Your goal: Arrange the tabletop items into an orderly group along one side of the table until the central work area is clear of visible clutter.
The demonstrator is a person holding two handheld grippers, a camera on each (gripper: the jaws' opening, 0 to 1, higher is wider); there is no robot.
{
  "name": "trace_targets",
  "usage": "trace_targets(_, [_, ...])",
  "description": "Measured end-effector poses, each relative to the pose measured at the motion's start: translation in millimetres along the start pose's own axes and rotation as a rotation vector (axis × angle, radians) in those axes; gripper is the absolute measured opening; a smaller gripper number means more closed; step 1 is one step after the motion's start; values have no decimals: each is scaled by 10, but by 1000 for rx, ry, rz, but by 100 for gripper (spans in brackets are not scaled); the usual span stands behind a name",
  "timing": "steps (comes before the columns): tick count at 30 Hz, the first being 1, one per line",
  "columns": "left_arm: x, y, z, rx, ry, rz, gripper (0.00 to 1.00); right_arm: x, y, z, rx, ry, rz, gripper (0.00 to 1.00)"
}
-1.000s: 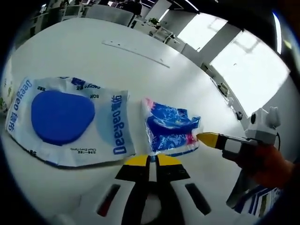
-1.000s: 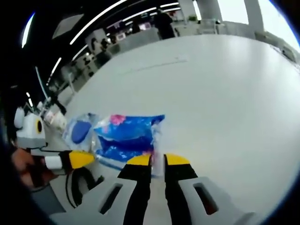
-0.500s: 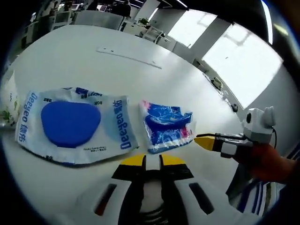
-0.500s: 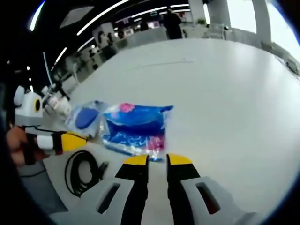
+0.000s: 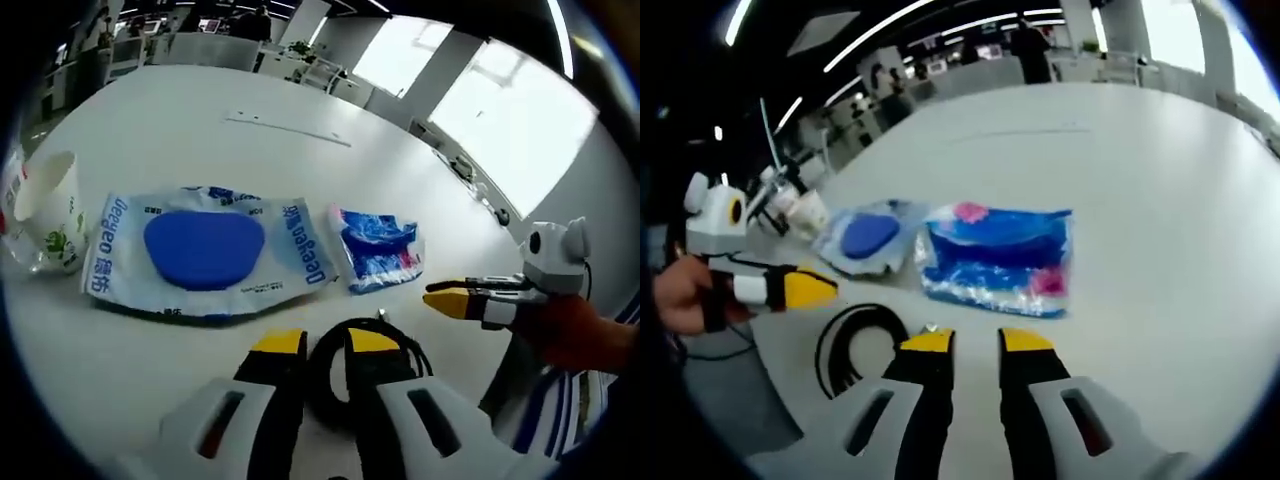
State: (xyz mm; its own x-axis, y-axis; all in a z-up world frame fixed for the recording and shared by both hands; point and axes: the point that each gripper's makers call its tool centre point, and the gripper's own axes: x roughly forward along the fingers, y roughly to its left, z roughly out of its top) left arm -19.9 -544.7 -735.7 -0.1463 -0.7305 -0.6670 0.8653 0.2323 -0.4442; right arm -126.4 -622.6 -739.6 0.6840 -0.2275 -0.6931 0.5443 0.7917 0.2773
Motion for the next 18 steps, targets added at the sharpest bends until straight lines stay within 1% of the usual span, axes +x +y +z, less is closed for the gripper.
trace_targets(4, [-41, -1, -124, 8, 16, -1, 15, 47, 117, -46, -10, 12, 26, 17])
trace_targets(8, [-65, -3, -180, 1, 20, -3, 15, 71, 197, -92, -21, 22, 42, 17])
trace_targets(11, [-79, -1, -226, -2, 26, -3, 15, 92, 249, -145, -1, 35, 64, 19])
trace_targets(13, [-86, 9, -260, -6, 30, -2, 15, 106, 279, -183, -6, 46, 69, 21])
trace_targets(18, [-77, 15, -354, -16, 50, -9, 17, 136, 329, -280, -14, 68, 77, 22])
